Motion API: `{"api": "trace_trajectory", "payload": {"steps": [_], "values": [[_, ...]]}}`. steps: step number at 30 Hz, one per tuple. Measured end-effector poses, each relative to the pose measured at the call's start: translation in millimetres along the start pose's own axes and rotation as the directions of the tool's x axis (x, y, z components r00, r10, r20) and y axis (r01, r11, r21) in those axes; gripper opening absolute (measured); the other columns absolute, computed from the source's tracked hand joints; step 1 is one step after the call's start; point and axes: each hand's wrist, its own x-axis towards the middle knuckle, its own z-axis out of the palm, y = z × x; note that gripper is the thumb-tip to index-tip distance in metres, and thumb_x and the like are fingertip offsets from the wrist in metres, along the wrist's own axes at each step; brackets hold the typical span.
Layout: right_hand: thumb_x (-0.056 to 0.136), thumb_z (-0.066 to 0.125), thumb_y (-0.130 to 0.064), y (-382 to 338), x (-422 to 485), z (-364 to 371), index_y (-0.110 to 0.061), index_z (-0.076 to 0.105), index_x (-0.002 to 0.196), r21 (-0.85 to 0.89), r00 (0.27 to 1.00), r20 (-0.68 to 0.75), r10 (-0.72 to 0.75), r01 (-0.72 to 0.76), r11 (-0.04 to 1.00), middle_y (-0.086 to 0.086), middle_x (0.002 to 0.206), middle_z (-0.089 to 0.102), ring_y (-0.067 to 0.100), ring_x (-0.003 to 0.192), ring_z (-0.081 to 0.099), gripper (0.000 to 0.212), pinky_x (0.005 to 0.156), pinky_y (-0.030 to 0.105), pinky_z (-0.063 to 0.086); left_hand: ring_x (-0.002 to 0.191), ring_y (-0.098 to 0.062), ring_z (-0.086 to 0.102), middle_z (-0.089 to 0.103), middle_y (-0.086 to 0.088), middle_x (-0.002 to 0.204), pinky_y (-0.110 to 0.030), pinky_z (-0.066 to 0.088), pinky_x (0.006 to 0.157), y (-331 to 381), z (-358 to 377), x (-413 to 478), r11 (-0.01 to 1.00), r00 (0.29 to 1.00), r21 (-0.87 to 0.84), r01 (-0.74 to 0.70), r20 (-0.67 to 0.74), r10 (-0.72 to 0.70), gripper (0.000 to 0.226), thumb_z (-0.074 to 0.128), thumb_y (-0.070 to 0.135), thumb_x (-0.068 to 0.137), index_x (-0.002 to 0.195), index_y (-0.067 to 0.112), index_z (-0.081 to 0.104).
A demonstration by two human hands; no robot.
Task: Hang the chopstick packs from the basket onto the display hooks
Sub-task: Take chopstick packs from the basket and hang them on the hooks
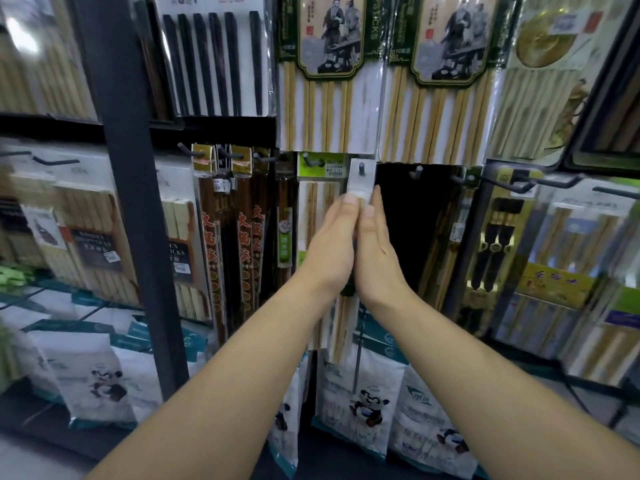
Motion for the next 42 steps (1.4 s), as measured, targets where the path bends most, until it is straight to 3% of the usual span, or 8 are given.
{"api": "trace_trajectory", "payload": {"steps": [4, 12, 16, 20, 25, 29, 37, 42], "values": [[0.109, 0.015, -0.049, 2.4, 10.2, 7.0, -0.028, 0.0, 0.162, 0.044, 1.0, -0.021, 0.02, -0.019, 0.999, -0.009, 0.171, 0.001, 0.004, 0.155, 0.001, 0.059, 0.128, 0.039, 0.007, 0.139, -0.011, 0.051, 0.058, -0.001, 0.149, -0.039, 0.032, 0.124, -0.8, 2.8, 8.7, 0.998, 1.0, -0.057, 0.031, 0.008, -0.03, 0.047, 0.037, 0.04, 0.112, 0.151, 0.017, 0.051], [0.093, 0.01, -0.069, 22.0, 8.3, 0.8, -0.032, -0.009, 0.16, -0.026, 0.998, 0.062, -0.021, 0.022, 0.999, -0.01, 0.17, -0.007, 0.006, 0.155, -0.005, 0.079, 0.128, 0.044, 0.005, 0.105, 0.028, 0.054, 0.062, 0.032, 0.122, 0.0, 0.04, 0.086, -14.2, -5.7, 8.4, 0.999, 0.997, -0.01, 0.037, 0.073, -0.036, 0.048, 0.037, 0.048, 0.11, 0.152, 0.027, 0.047], [0.095, 0.012, -0.075, 42.8, -8.2, -4.8, -0.041, -0.02, 0.156, -0.14, 0.983, 0.18, -0.024, 0.05, 0.989, -0.016, 0.168, -0.015, 0.002, 0.154, -0.008, 0.077, 0.128, 0.043, 0.007, 0.145, -0.002, 0.039, 0.046, 0.007, 0.159, -0.03, 0.025, 0.124, -30.9, -6.9, -6.2, 0.98, 0.987, -0.147, 0.137, 0.105, -0.122, 0.068, 0.044, 0.058, 0.099, 0.158, 0.024, 0.041], [0.1, 0.014, -0.065, 66.7, -38.3, -17.9, -0.035, -0.017, 0.158, -0.276, 0.972, 0.234, -0.021, 0.088, 0.957, -0.019, 0.166, -0.018, -0.006, 0.151, -0.014, 0.072, 0.127, 0.032, 0.001, 0.147, -0.008, 0.039, 0.045, 0.004, 0.16, -0.04, 0.025, 0.127, -42.1, -11.0, -28.5, 0.975, 0.986, -0.158, 0.159, 0.078, -0.148, 0.067, 0.053, 0.052, 0.099, 0.158, 0.022, 0.041], [0.099, 0.027, -0.065, 105.1, -121.5, -38.2, -0.032, 0.019, 0.16, -0.383, 0.971, 0.217, 0.097, -0.007, 0.924, -0.023, 0.155, 0.024, -0.002, 0.144, 0.023, 0.07, 0.116, 0.026, 0.022, 0.131, -0.008, 0.059, 0.066, 0.007, 0.138, -0.031, 0.045, 0.113, -82.7, -38.7, -94.0, 0.987, 0.977, 0.02, 0.16, -0.148, -0.155, 0.033, 0.058, 0.028, 0.105, 0.137, 0.023, 0.062], [0.103, 0.051, -0.038, 143.2, -211.5, -49.5, -0.021, 0.064, 0.126, -0.457, 0.929, 0.297, 0.219, -0.063, 0.887, -0.008, 0.118, 0.061, 0.009, 0.106, 0.059, 0.031, 0.087, 0.029, 0.047, 0.101, -0.003, 0.07, 0.077, 0.011, 0.1, -0.019, 0.054, 0.088, -144.0, -55.9, -164.9, 0.955, 0.922, 0.149, 0.256, -0.336, -0.194, 0.017, 0.055, 0.021, 0.106, 0.104, 0.029, 0.071], [0.095, 0.063, -0.025, 244.9, -354.4, -35.0, -0.019, 0.074, 0.101, -0.709, 0.517, 0.565, 0.642, -0.093, 0.699, 0.002, 0.101, 0.073, 0.021, 0.095, 0.066, 0.014, 0.076, 0.03, 0.043, 0.124, -0.039, 0.052, 0.055, -0.017, 0.134, -0.048, 0.044, 0.105, -270.0, -91.0, -310.6, 0.37, 0.681, 0.581, 0.725, -0.52, -0.517, 0.044, 0.058, 0.03, 0.1, 0.138, 0.008, 0.055], [0.097, 0.057, -0.023, 305.1, -403.6, -23.9, -0.011, 0.07, 0.114, -0.783, 0.328, 0.567, 0.756, -0.072, 0.618, 0.012, 0.115, 0.07, 0.029, 0.106, 0.063, 0.024, 0.082, 0.03, 0.045, 0.107, -0.039, 0.064, 0.07, -0.015, 0.111, -0.052, 0.049, 0.099, -289.0, -113.8, -352.1, 0.234, 0.556, 0.555, 0.799, -0.531, -0.64, 0.048, 0.04, 0.061, 0.099, 0.11, 0.02, 0.062]]}}
